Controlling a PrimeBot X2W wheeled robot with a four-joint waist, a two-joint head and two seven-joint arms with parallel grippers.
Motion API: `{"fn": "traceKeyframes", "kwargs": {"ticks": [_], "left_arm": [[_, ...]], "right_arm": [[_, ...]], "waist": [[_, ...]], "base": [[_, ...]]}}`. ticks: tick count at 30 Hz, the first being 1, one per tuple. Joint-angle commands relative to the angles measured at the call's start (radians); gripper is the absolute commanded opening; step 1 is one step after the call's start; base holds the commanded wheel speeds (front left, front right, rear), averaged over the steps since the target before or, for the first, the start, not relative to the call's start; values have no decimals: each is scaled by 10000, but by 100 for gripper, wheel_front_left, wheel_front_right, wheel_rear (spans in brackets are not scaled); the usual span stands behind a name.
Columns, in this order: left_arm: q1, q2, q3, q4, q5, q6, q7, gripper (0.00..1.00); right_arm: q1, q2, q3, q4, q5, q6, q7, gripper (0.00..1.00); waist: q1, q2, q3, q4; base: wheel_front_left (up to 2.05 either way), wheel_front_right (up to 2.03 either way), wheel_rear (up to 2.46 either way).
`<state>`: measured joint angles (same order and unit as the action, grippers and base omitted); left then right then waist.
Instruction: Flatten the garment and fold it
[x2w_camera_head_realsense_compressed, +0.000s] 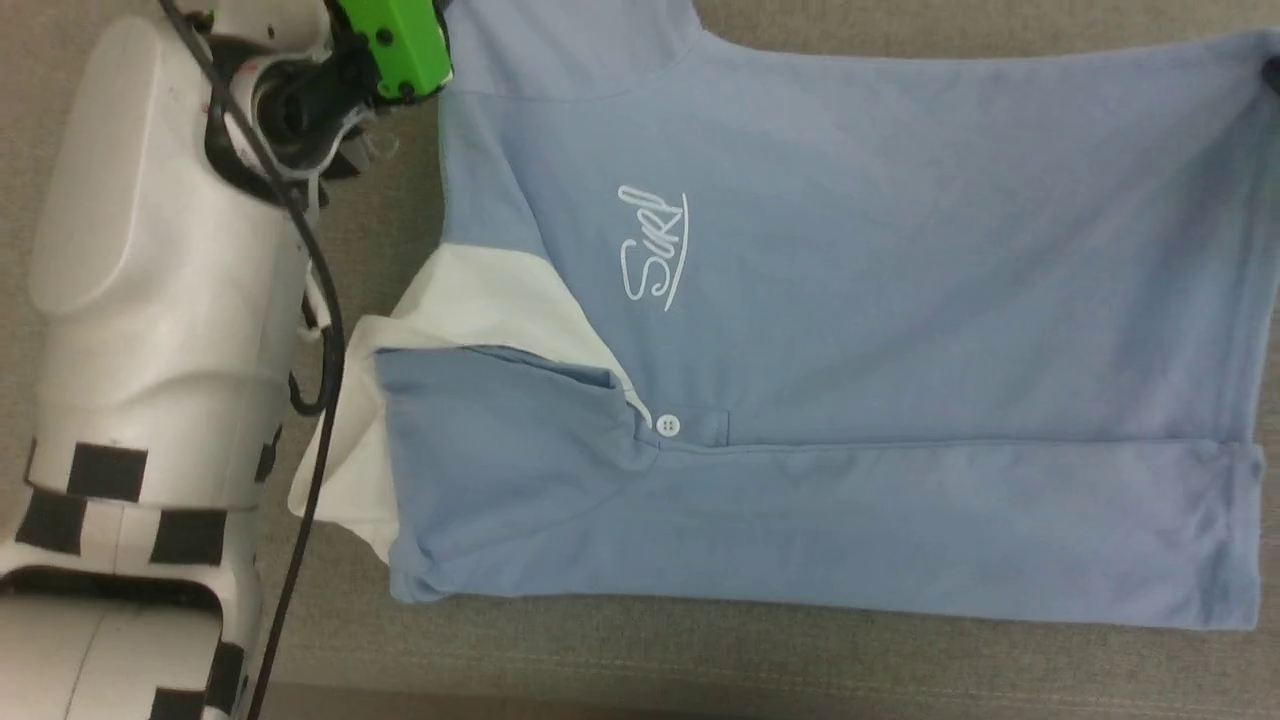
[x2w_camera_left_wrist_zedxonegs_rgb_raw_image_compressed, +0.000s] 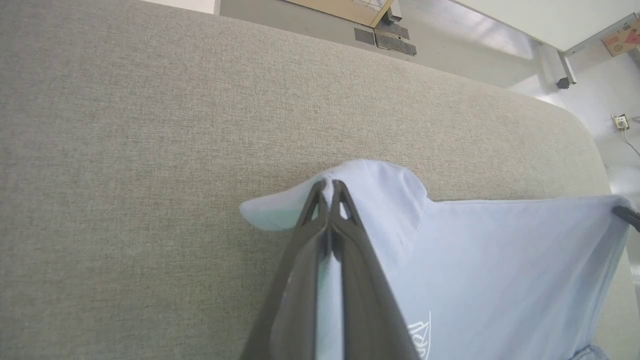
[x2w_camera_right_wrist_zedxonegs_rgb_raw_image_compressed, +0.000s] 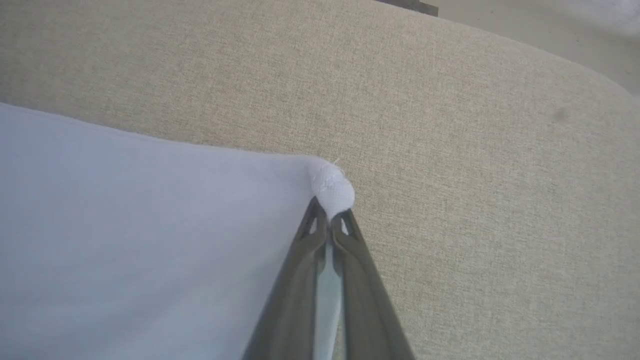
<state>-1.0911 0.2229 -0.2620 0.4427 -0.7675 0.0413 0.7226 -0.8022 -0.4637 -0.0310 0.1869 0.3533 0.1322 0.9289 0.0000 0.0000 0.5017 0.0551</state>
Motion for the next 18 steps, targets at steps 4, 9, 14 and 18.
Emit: {"fn": "traceKeyframes", "kwargs": {"ticks": [4, 9, 14, 18], "left_arm": [[1026, 150, 174, -275, -315, -235, -242, 0], [2189, 346, 370, -838, -546, -248, -407, 0], [3407, 538, 582, -1643, -708, -49, -521, 0], [4418, 715, 774, -2361, -804, 190, -574, 0]], "right_arm": [[866, 6, -106, 18, 176, -15, -689, 0], [1865, 144, -445, 26, 358, -15, -1408, 0], [2880, 354, -878, -99, 636, -15, -1915, 0], [3679, 402, -964, -296, 868, -15, -1891, 0]], "waist": [[0, 0, -1427, -102], [0, 0, -2157, -99], [0, 0, -2695, -89], [0, 0, -2970, -115]], "base": [[0, 0, 0], [0, 0, 0], [0, 0, 0], [0, 0, 0]]}}
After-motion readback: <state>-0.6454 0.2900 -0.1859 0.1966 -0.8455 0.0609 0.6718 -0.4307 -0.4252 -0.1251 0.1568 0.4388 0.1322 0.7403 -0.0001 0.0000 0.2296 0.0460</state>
